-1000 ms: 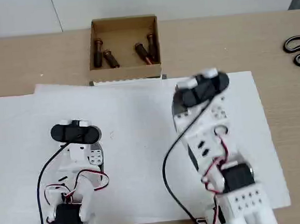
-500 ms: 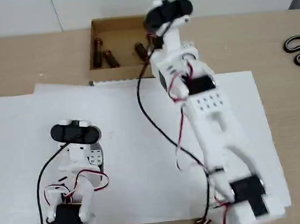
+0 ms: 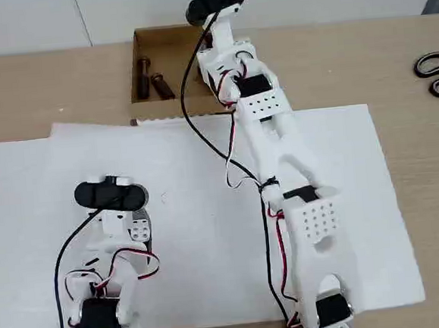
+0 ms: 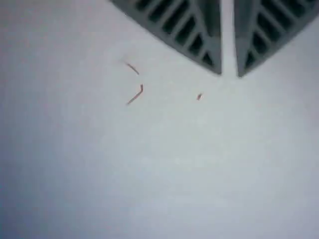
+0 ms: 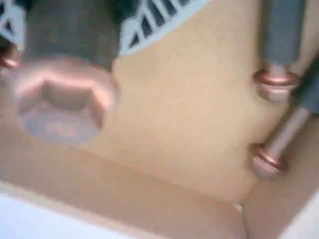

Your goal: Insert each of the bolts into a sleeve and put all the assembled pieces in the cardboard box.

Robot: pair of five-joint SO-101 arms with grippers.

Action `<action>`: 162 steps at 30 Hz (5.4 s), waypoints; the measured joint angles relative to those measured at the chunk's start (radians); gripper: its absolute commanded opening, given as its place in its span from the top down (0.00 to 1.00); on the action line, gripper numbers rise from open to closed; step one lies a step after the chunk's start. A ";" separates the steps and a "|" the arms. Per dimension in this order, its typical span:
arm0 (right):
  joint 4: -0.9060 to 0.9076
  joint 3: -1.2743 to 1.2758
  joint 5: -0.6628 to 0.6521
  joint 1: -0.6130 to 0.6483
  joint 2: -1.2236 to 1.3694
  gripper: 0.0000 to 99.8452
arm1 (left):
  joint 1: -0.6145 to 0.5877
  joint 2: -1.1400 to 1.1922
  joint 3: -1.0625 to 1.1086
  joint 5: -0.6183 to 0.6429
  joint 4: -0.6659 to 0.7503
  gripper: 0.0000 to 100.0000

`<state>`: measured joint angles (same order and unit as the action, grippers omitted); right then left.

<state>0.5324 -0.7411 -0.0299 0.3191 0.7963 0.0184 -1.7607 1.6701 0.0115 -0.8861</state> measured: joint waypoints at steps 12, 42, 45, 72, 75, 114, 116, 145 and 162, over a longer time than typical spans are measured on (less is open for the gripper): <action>0.000 -0.084 -0.094 0.049 0.163 0.81 | 0.000 0.000 0.000 0.000 0.000 0.99; 0.232 -0.107 -0.130 0.060 -0.009 1.00 | 0.000 0.000 0.006 -0.002 0.000 0.99; 0.292 -0.107 -0.130 0.052 -0.051 1.00 | 0.000 0.000 0.006 -0.002 0.000 0.99; 1.140 -0.109 0.094 -0.206 -0.692 1.00 | -0.161 0.000 0.006 0.130 0.000 0.99; 1.142 -0.078 0.094 -0.216 -0.786 1.00 | -0.164 0.000 0.006 0.130 0.000 0.99; 0.572 2.185 -0.015 -0.344 -2.483 1.00 | -0.164 0.000 0.006 0.133 0.000 0.99; 0.572 2.256 -0.015 -0.348 -2.564 1.00 | -0.164 0.000 0.006 0.133 0.000 0.99; 0.572 2.377 -0.015 -0.350 -2.596 1.00 | -0.166 0.000 0.006 0.133 0.000 0.99; 0.572 2.377 -0.015 -0.350 -2.596 1.00 | -0.166 0.000 0.006 0.133 0.000 0.99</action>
<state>1.1047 1.6356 -0.0453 -0.0307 -1.7998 -0.1473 -1.7607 1.6763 0.1450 -0.8861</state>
